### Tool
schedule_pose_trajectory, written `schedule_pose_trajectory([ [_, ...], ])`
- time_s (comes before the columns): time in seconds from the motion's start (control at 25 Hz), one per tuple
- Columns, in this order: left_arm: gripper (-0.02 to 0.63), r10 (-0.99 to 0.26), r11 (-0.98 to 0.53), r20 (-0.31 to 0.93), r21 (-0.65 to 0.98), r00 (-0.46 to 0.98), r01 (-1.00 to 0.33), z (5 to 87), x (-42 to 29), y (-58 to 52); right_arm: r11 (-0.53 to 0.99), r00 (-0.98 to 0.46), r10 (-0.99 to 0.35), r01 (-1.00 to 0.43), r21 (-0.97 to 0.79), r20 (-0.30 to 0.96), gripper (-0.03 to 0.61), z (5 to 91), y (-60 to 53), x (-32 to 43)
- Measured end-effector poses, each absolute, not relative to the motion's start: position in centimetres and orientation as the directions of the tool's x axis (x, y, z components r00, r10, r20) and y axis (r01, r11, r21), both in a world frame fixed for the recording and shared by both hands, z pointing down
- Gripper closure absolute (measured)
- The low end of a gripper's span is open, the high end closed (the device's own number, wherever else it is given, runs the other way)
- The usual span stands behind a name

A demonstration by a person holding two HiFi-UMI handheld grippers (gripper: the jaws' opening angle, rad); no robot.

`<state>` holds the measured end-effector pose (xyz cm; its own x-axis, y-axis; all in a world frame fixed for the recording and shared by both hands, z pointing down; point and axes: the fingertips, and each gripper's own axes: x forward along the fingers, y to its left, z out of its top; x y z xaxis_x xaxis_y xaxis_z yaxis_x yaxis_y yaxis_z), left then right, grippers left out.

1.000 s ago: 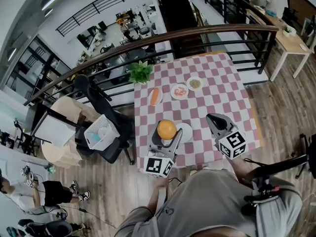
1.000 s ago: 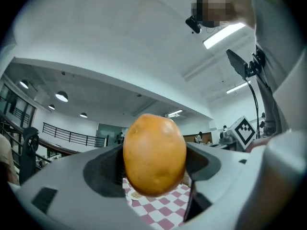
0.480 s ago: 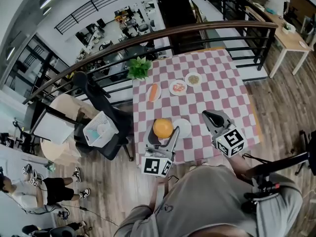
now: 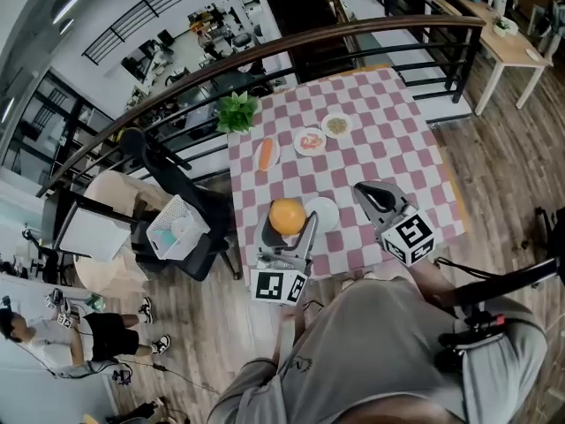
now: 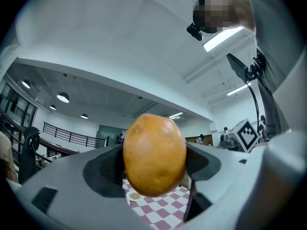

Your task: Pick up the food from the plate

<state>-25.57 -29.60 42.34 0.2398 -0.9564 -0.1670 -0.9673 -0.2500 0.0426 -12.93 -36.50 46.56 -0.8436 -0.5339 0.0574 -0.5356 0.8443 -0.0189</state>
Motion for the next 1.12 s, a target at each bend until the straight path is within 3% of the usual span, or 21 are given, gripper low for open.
schedule_pose_trajectory([
  [0.4, 0.252, -0.943, -0.28, -0.199, 0.043, 0.267, -0.959, 41.0, -24.2, -31.2, 0.846, -0.845, -0.532, -0.533, -0.009, 0.054, 0.561, 45.6, -36.9, -13.3],
  [1.12, 0.252, -0.94, -0.319, -0.142, 0.04, 0.311, -0.947, 42.3, -23.9, -30.6, 0.851, -0.849, -0.524, -0.526, -0.003, 0.071, 0.563, 44.5, -36.8, -13.3],
])
